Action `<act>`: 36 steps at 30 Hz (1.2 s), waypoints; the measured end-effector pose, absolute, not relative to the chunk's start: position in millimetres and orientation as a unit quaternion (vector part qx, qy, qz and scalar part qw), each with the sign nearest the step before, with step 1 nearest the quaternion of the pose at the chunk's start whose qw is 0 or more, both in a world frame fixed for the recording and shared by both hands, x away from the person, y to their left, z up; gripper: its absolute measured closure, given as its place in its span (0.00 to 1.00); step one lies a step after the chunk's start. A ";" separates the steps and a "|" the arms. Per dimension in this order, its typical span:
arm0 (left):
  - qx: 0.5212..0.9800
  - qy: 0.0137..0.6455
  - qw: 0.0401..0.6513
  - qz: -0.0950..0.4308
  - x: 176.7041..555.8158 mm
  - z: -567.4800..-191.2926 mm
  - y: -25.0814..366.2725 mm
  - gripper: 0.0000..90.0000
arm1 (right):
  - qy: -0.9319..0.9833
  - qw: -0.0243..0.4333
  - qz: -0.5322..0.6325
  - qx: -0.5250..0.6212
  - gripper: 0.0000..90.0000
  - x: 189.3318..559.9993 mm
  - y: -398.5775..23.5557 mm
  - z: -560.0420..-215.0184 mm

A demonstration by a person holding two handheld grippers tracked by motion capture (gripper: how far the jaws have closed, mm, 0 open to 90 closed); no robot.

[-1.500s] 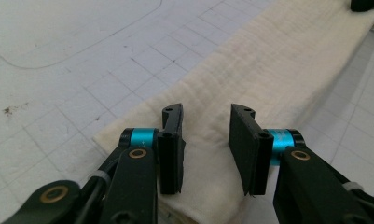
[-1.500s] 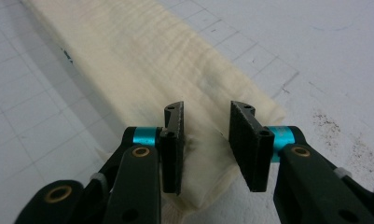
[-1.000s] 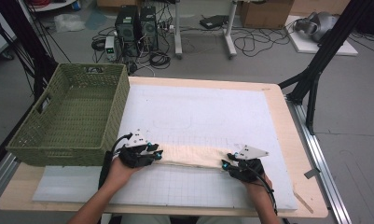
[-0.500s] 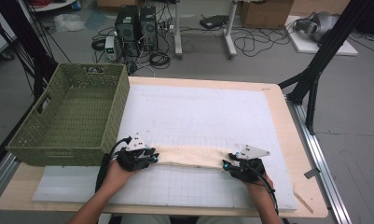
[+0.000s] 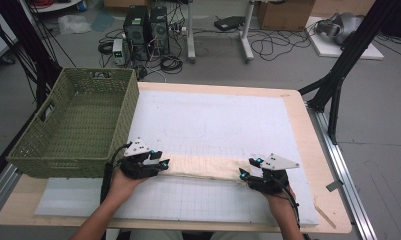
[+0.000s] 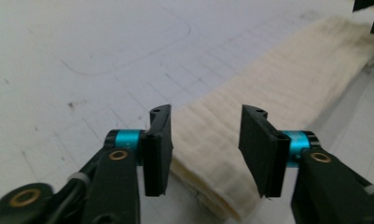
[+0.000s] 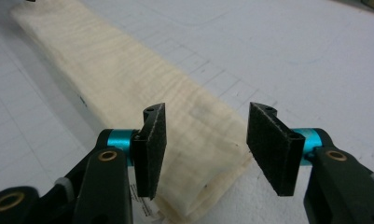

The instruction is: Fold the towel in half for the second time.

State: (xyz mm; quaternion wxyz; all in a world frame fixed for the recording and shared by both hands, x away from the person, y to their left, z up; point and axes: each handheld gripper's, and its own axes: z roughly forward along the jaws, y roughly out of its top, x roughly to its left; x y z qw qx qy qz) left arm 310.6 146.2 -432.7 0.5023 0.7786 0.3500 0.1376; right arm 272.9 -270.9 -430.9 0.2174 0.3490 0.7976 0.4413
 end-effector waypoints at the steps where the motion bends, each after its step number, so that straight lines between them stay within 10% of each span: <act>1: 0.772 0.348 0.512 0.142 310.4 -430.1 148.3 0.55 | 0.795 0.219 0.445 0.350 0.50 271.8 -271.7 -428.7; 13: 0.722 0.349 0.573 0.169 309.5 -415.0 157.4 0.22 | 0.756 0.259 0.461 0.387 0.30 267.4 -296.6 -414.1; 36: 0.703 0.359 0.584 0.188 308.0 -408.7 170.6 0.21 | 0.736 0.282 0.453 0.416 0.12 263.3 -321.3 -403.3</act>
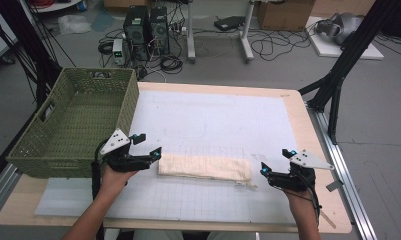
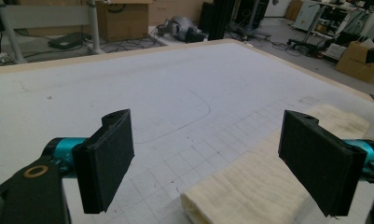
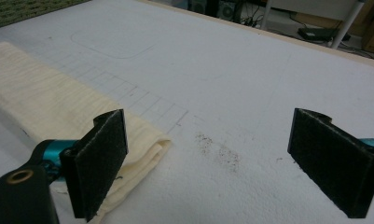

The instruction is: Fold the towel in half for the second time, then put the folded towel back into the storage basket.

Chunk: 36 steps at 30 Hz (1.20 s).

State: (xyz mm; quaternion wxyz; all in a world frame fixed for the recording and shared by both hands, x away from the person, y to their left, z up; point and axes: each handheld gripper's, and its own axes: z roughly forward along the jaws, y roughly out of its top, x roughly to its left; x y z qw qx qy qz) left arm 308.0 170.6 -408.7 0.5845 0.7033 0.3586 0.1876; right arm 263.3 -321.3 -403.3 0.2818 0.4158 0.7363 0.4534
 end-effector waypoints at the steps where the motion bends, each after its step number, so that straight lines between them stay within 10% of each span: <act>1: 0.703 0.358 0.586 0.183 307.7 -408.9 170.0 0.21 | 0.736 0.283 0.453 0.416 0.12 263.4 -321.3 -403.4; 36: 0.717 0.356 0.573 0.176 308.3 -411.5 162.4 0.22 | 0.732 0.283 0.449 0.426 0.12 262.8 -324.8 -406.5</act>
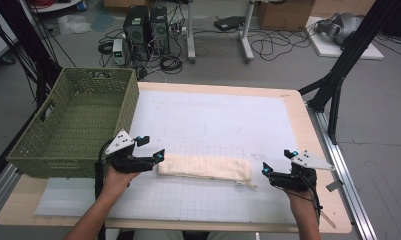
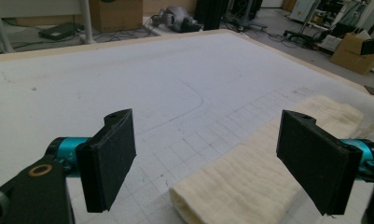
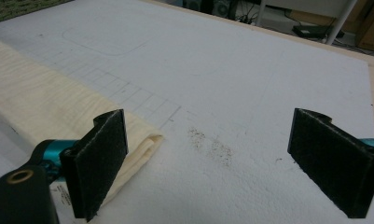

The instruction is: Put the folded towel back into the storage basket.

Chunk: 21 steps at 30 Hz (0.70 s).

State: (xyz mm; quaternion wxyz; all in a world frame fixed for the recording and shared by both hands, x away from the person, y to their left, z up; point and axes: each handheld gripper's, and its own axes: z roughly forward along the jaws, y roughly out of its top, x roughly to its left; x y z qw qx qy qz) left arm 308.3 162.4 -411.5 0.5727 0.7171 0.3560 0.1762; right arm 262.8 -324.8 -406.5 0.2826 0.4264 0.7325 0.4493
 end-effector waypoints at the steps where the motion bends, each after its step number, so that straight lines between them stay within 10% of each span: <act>1: 0.717 0.358 0.572 0.174 308.2 -411.7 162.1 0.22 | 0.733 0.284 0.449 0.425 0.12 263.0 -324.9 -406.3; 21: 0.755 0.390 0.506 0.149 309.5 -424.5 154.5 0.26 | 0.743 0.275 0.448 0.413 0.12 266.4 -319.4 -408.2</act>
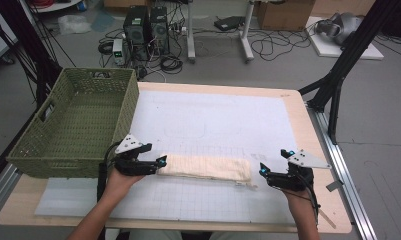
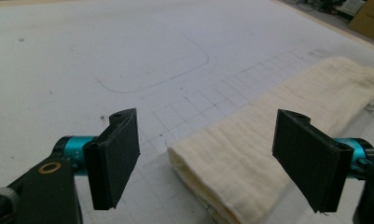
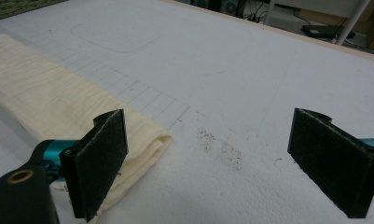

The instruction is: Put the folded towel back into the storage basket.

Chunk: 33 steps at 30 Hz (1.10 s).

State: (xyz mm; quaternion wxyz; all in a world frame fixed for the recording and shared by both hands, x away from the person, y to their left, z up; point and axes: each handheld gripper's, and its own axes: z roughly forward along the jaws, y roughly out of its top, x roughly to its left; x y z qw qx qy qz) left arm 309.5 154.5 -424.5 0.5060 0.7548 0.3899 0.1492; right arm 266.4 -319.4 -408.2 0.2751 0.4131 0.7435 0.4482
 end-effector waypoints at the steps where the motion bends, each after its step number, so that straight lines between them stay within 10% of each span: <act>1: 0.756 0.392 0.503 0.147 309.9 -425.3 155.0 0.27 | 0.745 0.277 0.448 0.410 0.13 266.8 -319.5 -408.5; 33: 0.813 0.389 0.424 0.090 306.7 -443.9 145.1 0.32 | 0.754 0.264 0.444 0.406 0.12 268.3 -316.3 -412.3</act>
